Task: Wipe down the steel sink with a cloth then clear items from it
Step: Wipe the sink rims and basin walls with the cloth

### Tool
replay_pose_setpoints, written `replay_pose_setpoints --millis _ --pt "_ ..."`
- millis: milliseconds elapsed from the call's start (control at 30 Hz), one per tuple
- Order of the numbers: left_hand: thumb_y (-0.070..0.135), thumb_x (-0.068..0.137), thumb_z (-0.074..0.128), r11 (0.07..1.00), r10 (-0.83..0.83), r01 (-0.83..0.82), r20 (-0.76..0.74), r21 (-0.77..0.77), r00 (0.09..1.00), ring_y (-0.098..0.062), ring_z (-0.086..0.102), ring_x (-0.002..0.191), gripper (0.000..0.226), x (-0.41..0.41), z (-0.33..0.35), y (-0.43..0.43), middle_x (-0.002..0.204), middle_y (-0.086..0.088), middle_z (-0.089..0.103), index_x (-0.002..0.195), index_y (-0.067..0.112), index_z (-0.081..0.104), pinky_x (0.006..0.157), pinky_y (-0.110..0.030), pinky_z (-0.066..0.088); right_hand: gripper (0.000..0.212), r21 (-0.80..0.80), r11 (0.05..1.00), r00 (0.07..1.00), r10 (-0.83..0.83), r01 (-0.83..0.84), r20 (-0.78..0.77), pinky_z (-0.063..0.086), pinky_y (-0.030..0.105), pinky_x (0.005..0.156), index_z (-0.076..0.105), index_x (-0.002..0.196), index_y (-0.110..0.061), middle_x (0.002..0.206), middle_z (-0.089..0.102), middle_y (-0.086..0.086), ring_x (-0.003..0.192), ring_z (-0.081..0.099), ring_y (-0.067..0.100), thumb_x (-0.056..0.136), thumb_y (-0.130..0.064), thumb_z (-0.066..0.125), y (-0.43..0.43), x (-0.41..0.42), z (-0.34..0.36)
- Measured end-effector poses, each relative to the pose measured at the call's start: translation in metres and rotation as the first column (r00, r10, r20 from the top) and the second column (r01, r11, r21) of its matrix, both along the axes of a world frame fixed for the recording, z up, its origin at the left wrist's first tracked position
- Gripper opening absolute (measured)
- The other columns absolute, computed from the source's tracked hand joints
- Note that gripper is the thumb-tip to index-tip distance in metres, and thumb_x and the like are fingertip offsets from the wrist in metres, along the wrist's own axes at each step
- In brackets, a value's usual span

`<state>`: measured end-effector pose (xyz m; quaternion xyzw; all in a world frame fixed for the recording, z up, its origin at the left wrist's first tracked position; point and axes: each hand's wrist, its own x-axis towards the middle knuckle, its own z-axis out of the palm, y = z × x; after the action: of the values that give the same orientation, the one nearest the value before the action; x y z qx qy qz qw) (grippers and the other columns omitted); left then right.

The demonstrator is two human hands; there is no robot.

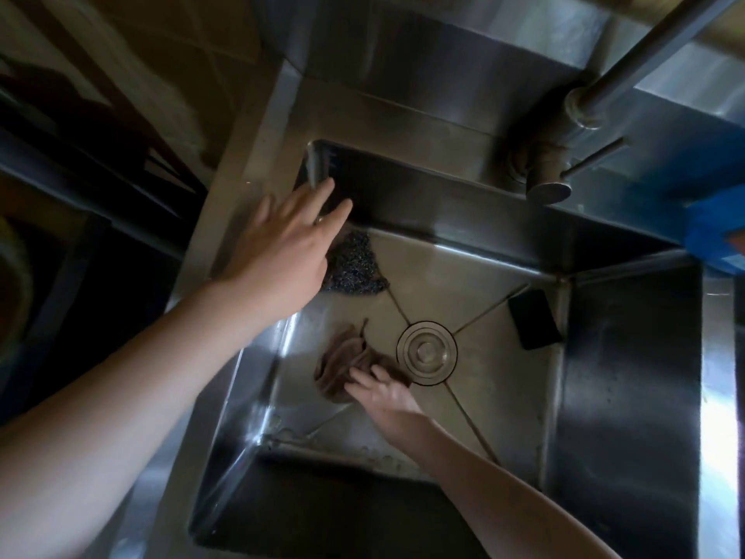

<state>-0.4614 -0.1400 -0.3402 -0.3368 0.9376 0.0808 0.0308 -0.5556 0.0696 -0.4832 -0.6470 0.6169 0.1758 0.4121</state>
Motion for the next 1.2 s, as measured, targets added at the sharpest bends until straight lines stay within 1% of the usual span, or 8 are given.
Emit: replay_pose_setpoints --millis 167,333,600,867,967,1067,1133,1200 --pt "0.01 0.074 0.065 0.999 0.05 -0.05 -0.02 0.003 0.999 -0.037 0.043 0.126 0.063 0.042 0.002 0.024 0.143 -0.018 0.042 0.135 0.011 0.048 0.098 -0.052 0.037 0.044 -0.037 0.982 0.959 0.186 -0.183 0.213 0.041 0.048 0.101 0.042 0.137 -0.011 0.154 0.026 0.006 0.137 0.024 0.039 0.093 -0.009 0.04 0.016 0.034 0.003" --pt "0.01 0.074 0.063 0.994 0.11 -0.11 0.019 0.005 0.994 -0.031 0.041 0.131 0.061 0.081 0.004 0.044 0.144 -0.017 0.04 0.133 0.008 0.049 0.092 -0.048 0.037 0.052 -0.085 0.993 0.992 0.095 -0.088 0.083 0.046 0.043 0.099 0.03 0.145 -0.025 0.158 0.017 -0.007 0.142 0.022 0.034 0.097 -0.005 0.031 -0.007 0.035 -0.018" --pt "0.012 0.08 0.059 0.991 0.136 -0.136 0.004 0.0 0.991 -0.032 0.038 0.135 0.058 0.096 0.012 0.066 0.148 -0.016 0.036 0.136 0.008 0.046 0.1 -0.053 0.033 0.07 -0.199 0.861 0.883 -0.466 0.468 0.061 0.037 0.039 0.107 0.039 0.142 -0.029 0.156 0.023 -0.01 0.138 0.026 0.029 0.083 0.01 0.034 -0.082 0.032 -0.032" --pt "0.013 0.077 0.064 0.983 0.183 -0.184 0.038 0.011 0.982 -0.032 0.039 0.134 0.061 0.118 0.011 0.089 0.148 -0.016 0.035 0.135 0.009 0.048 0.1 -0.058 0.033 0.042 -0.198 0.972 0.989 0.139 -0.125 0.058 0.048 0.045 0.095 0.045 0.135 -0.023 0.153 0.027 0.0 0.137 0.027 0.035 0.096 -0.01 0.037 -0.013 0.076 -0.029" --pt "0.011 0.074 0.067 0.975 0.22 -0.221 0.026 0.029 0.975 -0.033 0.04 0.133 0.062 0.128 0.008 0.093 0.147 -0.015 0.039 0.133 0.011 0.05 0.099 -0.059 0.034 0.032 -0.31 0.828 0.864 0.502 -0.467 0.04 0.046 0.037 0.098 0.056 0.123 -0.026 0.142 0.047 -0.002 0.129 0.045 0.028 0.092 -0.02 0.046 0.011 0.07 -0.035" --pt "0.011 0.078 0.063 0.965 0.26 -0.257 -0.038 0.06 0.965 -0.029 0.037 0.135 0.059 0.139 0.005 0.098 0.149 -0.01 0.036 0.135 0.015 0.048 0.1 -0.059 0.031 0.048 -0.276 0.71 0.727 0.684 -0.647 0.055 0.026 0.042 0.114 0.033 0.143 -0.021 0.156 0.025 0.001 0.143 0.023 0.026 0.096 -0.014 0.034 0.004 0.046 -0.051" --pt "0.013 0.082 0.054 0.964 0.263 -0.258 -0.083 0.069 0.961 -0.026 0.033 0.138 0.056 0.147 0.004 0.103 0.151 -0.008 0.032 0.137 0.017 0.045 0.103 -0.057 0.027 0.053 -0.342 0.669 0.71 0.704 -0.659 0.011 0.017 0.042 0.118 0.028 0.146 -0.019 0.157 0.022 -0.001 0.146 0.015 0.022 0.094 -0.013 0.036 -0.013 0.034 -0.056" --pt "0.019 0.085 0.045 0.968 0.248 -0.244 -0.086 0.058 0.965 -0.026 0.032 0.138 0.053 0.152 0.004 0.108 0.151 -0.01 0.032 0.138 0.015 0.045 0.103 -0.055 0.025 0.046 -0.357 0.8 0.848 0.529 -0.482 0.043 0.012 0.041 0.119 0.04 0.141 -0.027 0.155 0.027 -0.004 0.145 0.015 0.018 0.095 -0.021 0.037 -0.035 0.027 -0.054"
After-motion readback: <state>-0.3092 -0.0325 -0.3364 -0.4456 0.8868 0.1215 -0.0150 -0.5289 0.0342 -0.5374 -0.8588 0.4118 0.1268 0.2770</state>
